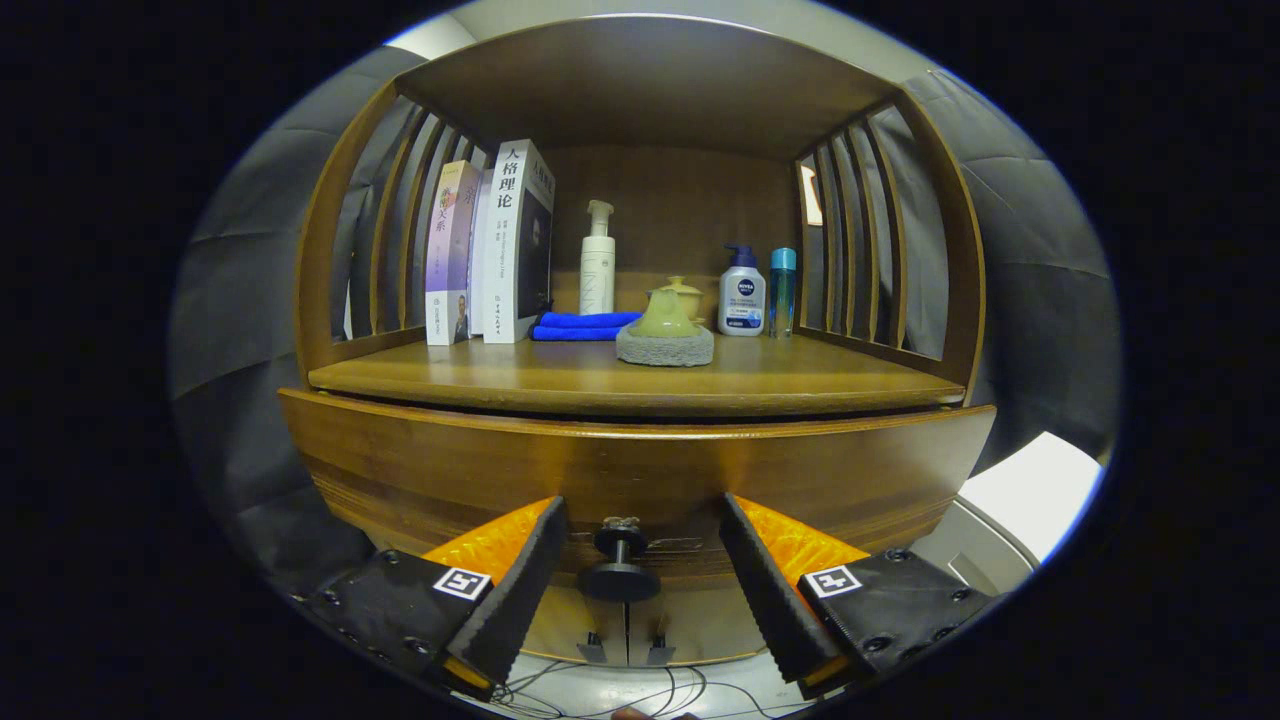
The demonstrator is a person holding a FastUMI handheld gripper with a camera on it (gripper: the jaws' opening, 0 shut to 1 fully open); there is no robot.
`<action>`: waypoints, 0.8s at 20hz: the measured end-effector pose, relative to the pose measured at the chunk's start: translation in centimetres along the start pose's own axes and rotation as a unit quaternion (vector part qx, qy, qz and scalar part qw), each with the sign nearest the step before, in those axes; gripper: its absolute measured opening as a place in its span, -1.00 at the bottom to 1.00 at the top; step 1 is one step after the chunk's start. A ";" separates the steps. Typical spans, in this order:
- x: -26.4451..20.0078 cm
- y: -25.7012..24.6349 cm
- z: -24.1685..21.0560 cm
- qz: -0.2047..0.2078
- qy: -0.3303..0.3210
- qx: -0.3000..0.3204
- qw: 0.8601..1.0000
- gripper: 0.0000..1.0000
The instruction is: Pull open the drawer, take out the items inside it, and place them on the countertop above the cabinet.
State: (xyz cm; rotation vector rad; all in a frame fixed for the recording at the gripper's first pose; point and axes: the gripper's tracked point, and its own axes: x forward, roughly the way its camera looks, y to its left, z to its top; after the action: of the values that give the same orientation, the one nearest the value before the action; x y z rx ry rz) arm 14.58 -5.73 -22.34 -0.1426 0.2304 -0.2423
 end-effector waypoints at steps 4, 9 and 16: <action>1.2 0.6 0.2 0.001 0.001 -0.001 1.000 0.95; 1.8 1.9 0.1 0.004 0.016 -0.002 1.000 0.95; -0.2 1.4 1.6 0.011 0.045 0.031 0.998 0.96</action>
State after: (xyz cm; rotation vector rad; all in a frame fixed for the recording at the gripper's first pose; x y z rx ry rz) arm 15.08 -4.17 -20.95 -0.0682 0.3143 -0.2348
